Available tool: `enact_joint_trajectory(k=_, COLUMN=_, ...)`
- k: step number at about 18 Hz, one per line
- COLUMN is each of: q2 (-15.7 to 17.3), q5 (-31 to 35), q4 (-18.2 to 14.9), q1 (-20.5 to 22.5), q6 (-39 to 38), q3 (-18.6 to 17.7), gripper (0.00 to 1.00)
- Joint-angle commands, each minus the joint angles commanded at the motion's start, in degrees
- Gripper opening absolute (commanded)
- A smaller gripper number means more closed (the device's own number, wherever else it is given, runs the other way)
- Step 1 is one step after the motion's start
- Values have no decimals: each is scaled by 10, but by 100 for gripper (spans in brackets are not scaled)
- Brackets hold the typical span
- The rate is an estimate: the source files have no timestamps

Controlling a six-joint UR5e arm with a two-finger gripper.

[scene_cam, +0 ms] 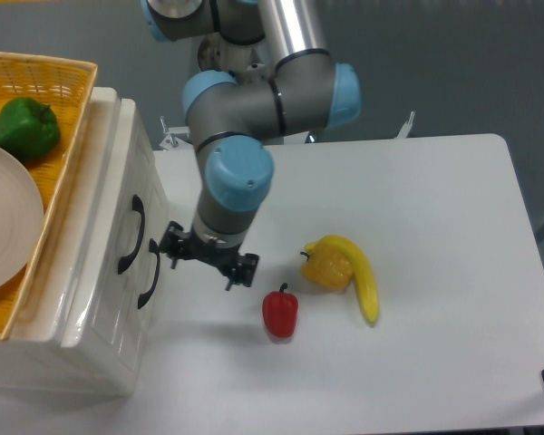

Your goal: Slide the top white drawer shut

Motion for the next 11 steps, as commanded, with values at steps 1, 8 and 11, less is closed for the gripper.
enact_joint_trajectory(k=1, q2=1, q5=0, q4=1, q1=11, q6=14, q3=0, gripper=100)
enact_joint_trajectory(k=8, q2=10, q5=85, q4=0, q1=56, q6=158, q3=6, gripper=100)
enact_joint_trajectory(k=11, q2=13, q5=133, q4=0, q1=68, q6=222, q3=7, gripper=100)
